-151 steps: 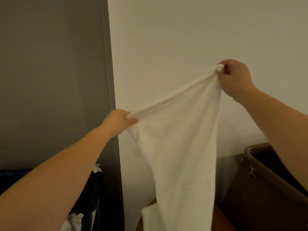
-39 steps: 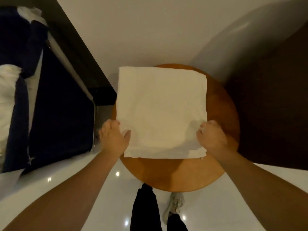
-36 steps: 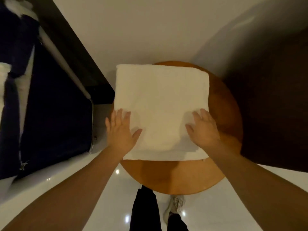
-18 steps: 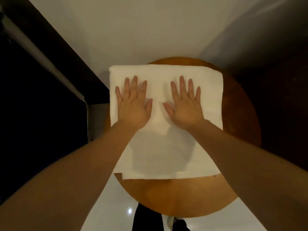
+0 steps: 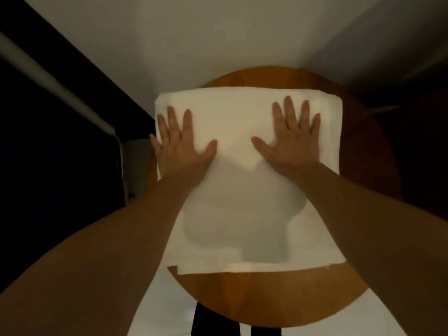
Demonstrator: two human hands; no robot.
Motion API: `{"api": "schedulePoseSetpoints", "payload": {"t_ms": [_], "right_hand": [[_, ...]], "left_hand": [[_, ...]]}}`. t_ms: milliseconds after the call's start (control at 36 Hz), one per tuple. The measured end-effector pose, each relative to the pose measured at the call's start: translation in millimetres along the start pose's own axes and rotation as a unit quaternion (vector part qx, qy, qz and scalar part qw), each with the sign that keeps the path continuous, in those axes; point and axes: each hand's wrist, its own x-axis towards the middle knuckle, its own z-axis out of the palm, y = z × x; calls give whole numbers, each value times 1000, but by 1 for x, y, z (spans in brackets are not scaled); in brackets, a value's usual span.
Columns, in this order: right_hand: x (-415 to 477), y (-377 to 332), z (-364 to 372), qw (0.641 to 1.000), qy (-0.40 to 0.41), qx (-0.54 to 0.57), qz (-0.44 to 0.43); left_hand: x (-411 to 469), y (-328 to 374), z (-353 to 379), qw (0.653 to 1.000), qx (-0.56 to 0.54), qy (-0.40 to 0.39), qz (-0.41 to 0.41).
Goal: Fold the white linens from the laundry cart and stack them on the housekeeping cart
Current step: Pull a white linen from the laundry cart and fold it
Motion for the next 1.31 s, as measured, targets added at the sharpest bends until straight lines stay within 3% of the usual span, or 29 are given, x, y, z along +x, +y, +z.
{"api": "schedulePoseSetpoints", "payload": {"t_ms": [111, 278, 611, 750, 833, 1111, 1306], "right_hand": [[-21, -3, 1, 999, -21, 5, 24], [-80, -3, 7, 998, -61, 15, 14], [-106, 12, 9, 993, -116, 33, 2], [-161, 14, 4, 975, -166, -8, -150], [-185, 21, 17, 967, -172, -39, -186], [-145, 35, 17, 974, -113, -88, -176], [-143, 31, -10, 972, -155, -48, -170]], "left_hand": [[-35, 3, 1, 999, 20, -25, -14], [-105, 14, 18, 995, 27, -67, 64], [-101, 13, 13, 990, 65, -110, 60], [-149, -5, 8, 962, 79, -133, 223], [-177, -17, 23, 933, 129, -158, 296], [-148, 6, 31, 948, 162, -122, 247], [-143, 12, 14, 946, 145, -164, 240]]}}
